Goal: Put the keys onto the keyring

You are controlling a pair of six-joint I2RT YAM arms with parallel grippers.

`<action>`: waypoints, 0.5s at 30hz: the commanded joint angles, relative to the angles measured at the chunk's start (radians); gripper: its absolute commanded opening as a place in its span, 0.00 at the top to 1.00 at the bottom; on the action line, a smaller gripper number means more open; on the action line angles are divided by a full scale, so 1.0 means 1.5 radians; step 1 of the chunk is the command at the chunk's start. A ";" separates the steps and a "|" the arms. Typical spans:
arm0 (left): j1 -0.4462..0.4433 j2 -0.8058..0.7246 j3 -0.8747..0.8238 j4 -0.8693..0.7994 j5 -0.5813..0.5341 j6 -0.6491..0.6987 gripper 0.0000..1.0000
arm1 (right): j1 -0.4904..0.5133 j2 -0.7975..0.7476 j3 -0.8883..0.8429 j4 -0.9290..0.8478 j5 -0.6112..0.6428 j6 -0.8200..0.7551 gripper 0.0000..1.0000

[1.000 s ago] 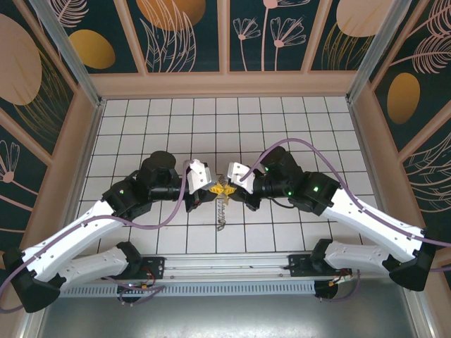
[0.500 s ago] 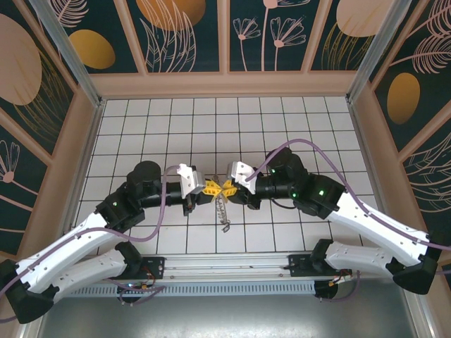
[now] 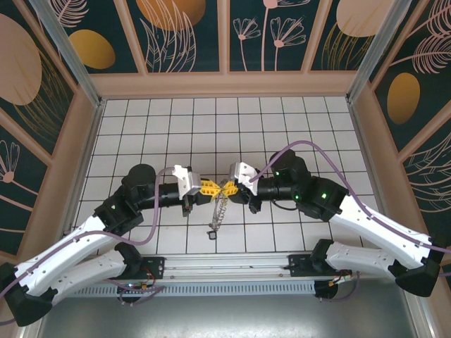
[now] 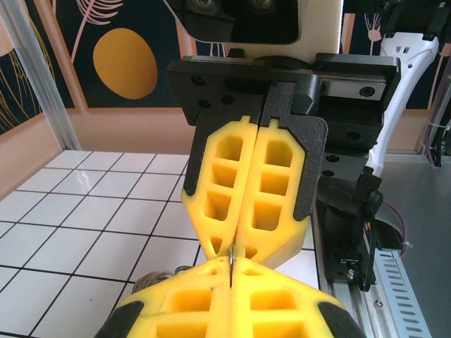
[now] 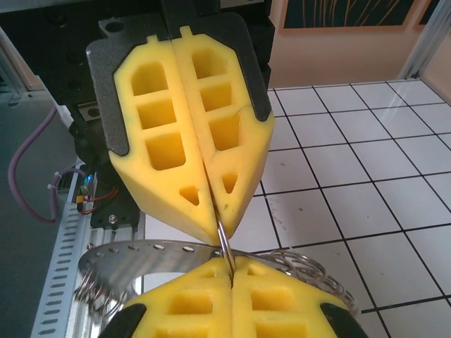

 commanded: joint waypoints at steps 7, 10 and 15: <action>-0.001 -0.030 -0.006 0.091 0.013 -0.017 1.00 | 0.002 -0.007 -0.027 0.020 0.010 0.016 0.87; -0.002 -0.030 -0.007 0.092 0.014 -0.014 1.00 | 0.002 -0.007 -0.028 0.024 0.011 0.017 0.87; -0.001 -0.032 -0.008 0.094 0.014 -0.013 1.00 | 0.001 -0.007 -0.029 0.025 0.014 0.018 0.93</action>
